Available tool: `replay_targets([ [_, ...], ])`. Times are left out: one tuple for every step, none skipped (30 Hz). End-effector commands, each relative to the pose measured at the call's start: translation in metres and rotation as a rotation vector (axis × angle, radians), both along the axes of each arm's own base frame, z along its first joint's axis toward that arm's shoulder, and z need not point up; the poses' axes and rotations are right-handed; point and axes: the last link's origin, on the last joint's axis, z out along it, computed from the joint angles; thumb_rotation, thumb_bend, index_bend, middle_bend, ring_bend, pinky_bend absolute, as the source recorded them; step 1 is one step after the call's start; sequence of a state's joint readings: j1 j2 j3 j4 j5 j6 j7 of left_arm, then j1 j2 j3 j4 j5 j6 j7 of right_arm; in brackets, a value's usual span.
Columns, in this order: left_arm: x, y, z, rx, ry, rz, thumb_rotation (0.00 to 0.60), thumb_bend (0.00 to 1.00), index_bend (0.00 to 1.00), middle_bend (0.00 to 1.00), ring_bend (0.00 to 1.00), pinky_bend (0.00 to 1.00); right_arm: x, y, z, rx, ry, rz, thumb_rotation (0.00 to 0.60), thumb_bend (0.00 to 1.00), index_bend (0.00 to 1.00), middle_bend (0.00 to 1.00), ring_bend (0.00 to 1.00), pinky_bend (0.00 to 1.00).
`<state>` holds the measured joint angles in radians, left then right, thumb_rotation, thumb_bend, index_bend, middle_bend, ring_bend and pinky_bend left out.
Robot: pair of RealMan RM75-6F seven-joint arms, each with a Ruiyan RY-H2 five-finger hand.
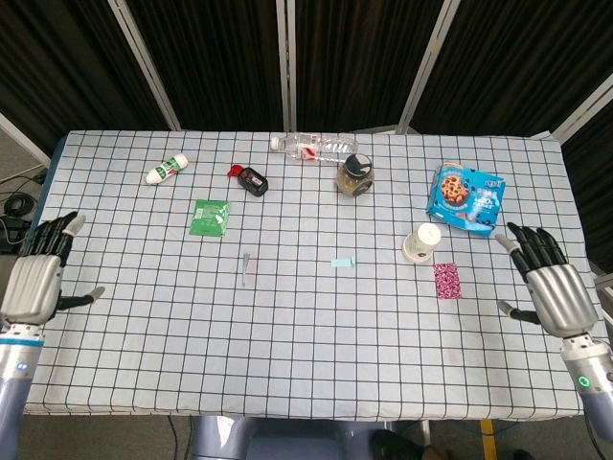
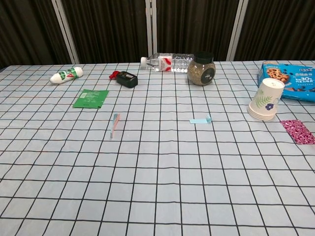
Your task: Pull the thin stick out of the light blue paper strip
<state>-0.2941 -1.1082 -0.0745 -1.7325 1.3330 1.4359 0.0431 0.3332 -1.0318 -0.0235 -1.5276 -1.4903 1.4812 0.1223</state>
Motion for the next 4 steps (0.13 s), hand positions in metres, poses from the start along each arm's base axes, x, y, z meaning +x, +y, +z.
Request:
replay_targets([
  [-0.007, -0.023, 0.006, 0.002, 0.016, 0.01, 0.6, 0.0, 0.0, 0.0, 0.0, 0.0, -0.007, 0.013, 0.006, -0.032, 0.016, -0.039, 0.6, 0.0, 0.11, 0.0, 0.0, 0.0],
  [-0.009, -0.029, 0.007, -0.002, 0.02, 0.011, 0.6, 0.0, 0.0, 0.0, 0.0, 0.0, -0.007, 0.017, 0.007, -0.044, 0.026, -0.048, 0.6, 0.0, 0.11, 0.0, 0.0, 0.0],
  [-0.01, -0.036, 0.008, -0.005, 0.023, 0.015, 0.6, 0.0, 0.0, 0.0, 0.0, 0.0, -0.008, 0.021, 0.008, -0.057, 0.031, -0.059, 0.6, 0.0, 0.11, 0.0, 0.0, 0.0],
  [-0.011, -0.042, 0.01, 0.001, 0.026, 0.014, 0.6, 0.0, 0.0, 0.0, 0.0, 0.0, -0.008, 0.026, 0.008, -0.065, 0.017, -0.07, 0.6, 0.0, 0.11, 0.0, 0.0, 0.0],
])
